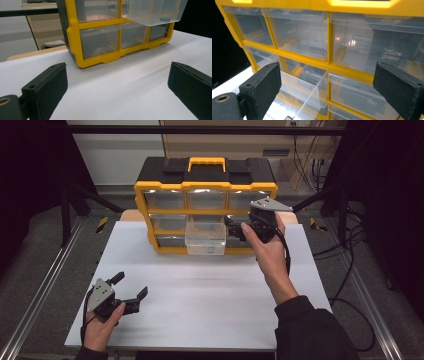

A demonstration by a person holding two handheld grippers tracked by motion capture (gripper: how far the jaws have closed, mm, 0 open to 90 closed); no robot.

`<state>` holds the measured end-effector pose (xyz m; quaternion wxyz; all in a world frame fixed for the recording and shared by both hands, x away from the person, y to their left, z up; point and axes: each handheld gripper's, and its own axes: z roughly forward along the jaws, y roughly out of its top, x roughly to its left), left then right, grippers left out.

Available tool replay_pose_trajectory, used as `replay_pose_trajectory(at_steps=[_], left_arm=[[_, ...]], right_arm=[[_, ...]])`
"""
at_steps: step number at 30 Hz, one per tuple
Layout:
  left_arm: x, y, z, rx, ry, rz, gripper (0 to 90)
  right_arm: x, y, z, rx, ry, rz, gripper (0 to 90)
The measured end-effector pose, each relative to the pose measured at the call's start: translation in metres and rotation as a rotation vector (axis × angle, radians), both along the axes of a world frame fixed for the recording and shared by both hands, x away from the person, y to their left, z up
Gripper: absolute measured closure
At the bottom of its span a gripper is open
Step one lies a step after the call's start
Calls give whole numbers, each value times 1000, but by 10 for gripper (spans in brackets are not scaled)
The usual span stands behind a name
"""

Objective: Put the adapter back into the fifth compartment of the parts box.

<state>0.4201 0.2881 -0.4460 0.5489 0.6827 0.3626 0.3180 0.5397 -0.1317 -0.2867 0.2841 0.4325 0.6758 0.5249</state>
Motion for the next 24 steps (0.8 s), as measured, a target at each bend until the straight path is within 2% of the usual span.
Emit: replay_pose_trajectory(at_steps=[6, 11, 24], left_arm=[[-1, 0, 0, 0, -2, 1, 25], [0, 0, 0, -1, 1, -4, 25], [0, 0, 0, 2, 3, -8, 25]], right_arm=[[-1, -13, -3, 20, -18, -24, 84], [0, -26, -8, 29, -9, -36, 84], [-1, -44, -23, 52, 20, -55, 82]])
